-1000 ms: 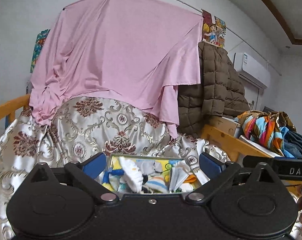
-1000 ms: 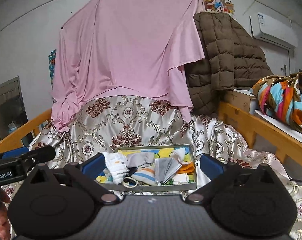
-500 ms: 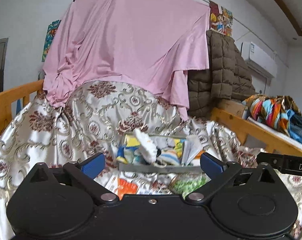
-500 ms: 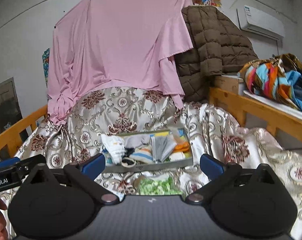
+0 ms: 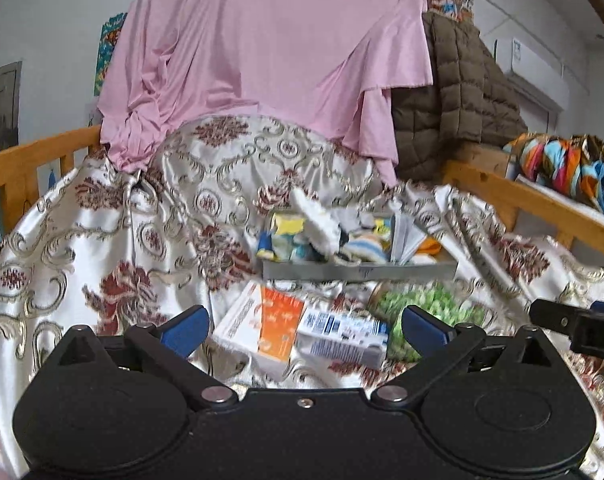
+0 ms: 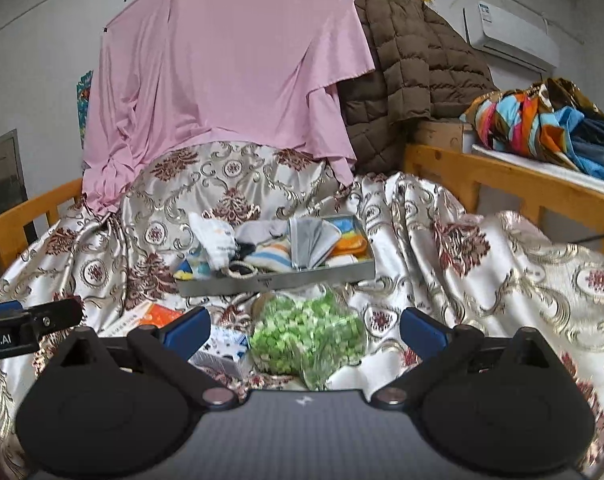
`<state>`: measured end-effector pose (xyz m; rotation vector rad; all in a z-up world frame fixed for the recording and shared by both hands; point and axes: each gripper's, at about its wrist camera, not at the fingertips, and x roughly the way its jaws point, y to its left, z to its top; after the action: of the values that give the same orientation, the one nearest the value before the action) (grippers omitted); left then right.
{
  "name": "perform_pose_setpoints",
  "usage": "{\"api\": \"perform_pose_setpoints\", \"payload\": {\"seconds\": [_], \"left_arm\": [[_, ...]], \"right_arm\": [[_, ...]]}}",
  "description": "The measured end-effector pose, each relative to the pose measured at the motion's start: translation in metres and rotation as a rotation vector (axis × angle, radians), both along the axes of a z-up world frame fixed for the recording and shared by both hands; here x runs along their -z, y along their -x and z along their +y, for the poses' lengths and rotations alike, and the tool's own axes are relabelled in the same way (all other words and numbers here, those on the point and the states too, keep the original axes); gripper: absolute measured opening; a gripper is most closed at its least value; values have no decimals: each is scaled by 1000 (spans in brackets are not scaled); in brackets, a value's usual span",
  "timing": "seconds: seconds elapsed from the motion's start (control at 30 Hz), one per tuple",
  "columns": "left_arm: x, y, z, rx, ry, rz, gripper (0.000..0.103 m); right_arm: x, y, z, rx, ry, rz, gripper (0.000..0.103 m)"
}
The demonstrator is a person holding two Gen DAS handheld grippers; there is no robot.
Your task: Organize soft objects
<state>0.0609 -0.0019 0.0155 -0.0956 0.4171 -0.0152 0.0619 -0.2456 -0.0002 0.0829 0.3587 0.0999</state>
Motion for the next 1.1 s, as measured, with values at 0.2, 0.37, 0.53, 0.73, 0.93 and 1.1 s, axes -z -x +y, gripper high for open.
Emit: {"api": "perform_pose_setpoints", "payload": {"seconds": [0.2,0.37,0.53,0.73,0.93,1.1], "left_arm": [[11,-4,0,-3,-15,24,102],[19,-6,-4,0,-23,48,102],[21,-6,-7,21,-22,50,102],[24,-8,-7,16,-20,66,102],[32,-13,-5,20,2,130,102],[37,-14,-3,7,18,157,102]], "right_arm": [[16,-3,-3,1,1,11,103],[28,-6,-8,3,-11,25,103],[33,-6,-6,-10,-2,23,103],[35,-4,-5,-26,6,12,103],[38,-7,-7,-29,-9,25,103],[43,-9,-4,-37,-1,40,103]]}}
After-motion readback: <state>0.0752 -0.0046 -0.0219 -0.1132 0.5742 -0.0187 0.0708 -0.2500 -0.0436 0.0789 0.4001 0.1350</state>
